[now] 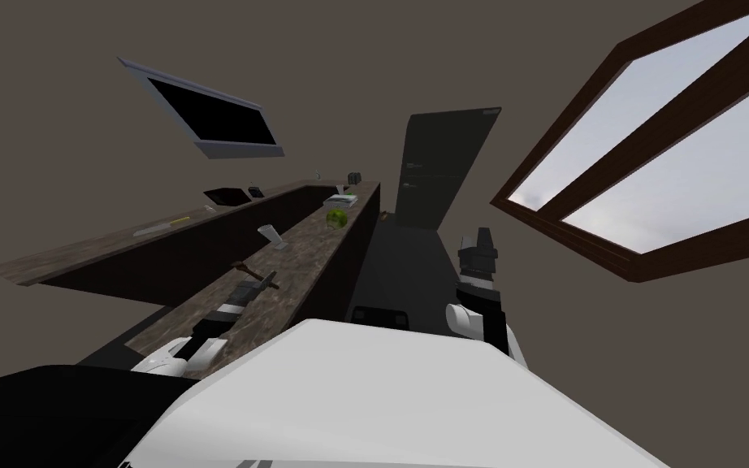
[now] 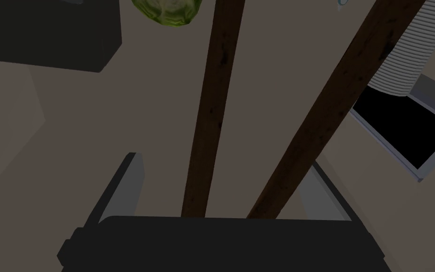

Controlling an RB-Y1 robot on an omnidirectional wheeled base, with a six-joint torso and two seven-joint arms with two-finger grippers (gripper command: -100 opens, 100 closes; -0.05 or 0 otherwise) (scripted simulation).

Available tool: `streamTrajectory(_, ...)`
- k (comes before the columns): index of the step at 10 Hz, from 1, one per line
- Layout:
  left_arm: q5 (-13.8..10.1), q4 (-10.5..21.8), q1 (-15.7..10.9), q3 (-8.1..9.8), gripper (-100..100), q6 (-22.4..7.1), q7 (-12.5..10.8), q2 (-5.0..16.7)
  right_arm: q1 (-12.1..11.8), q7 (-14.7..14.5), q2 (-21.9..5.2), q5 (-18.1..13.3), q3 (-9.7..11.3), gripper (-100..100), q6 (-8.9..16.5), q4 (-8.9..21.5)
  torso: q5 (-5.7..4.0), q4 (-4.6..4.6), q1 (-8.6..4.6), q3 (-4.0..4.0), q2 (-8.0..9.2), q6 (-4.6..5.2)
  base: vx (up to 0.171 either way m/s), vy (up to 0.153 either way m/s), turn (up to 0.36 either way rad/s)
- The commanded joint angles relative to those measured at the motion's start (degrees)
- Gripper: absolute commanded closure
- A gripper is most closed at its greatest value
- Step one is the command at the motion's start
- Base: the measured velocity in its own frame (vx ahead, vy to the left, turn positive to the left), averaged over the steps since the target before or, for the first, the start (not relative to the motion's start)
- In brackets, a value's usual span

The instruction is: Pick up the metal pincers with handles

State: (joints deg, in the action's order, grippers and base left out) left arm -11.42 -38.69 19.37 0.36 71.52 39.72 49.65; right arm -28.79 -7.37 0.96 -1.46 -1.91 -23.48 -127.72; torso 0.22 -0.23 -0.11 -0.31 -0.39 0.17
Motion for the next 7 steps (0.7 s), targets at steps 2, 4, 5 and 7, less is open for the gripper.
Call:
streamTrajectory(2,-0.1,-0.01,0.02,-0.01,100,0.04,0.08,-0.02,0.0,0.0,0.0,0.0,0.0,0,0.0,0.0,0.01,0.02,0.05,0.04,0.07,0.0,0.003,-0.001,0.001)
streamTrajectory(4,-0.08,0.01,0.01,0.02,100,0.03,0.17,0.05,0.0,0.0,0.0,0.0,0.0,0,0.0,0.0,0.08,0.02,0.09,0.07,0.11,0.01,0.0,0.0,0.0)
streamTrajectory(5,-0.08,0.0,0.01,0.02,100,0.04,0.17,0.05,0.0,0.0,0.0,0.0,0.0,0,0.0,0.0,0.08,0.02,0.11,0.07,0.12,0.01,0.0,0.0,0.0)
streamTrajectory(7,-0.08,0.0,0.01,0.01,0,0.04,0.15,0.03,0.0,0.0,0.0,0.0,0.0,0,0.0,0.0,0.07,0.02,0.11,0.07,0.12,0.0,0.0,0.0,0.0)
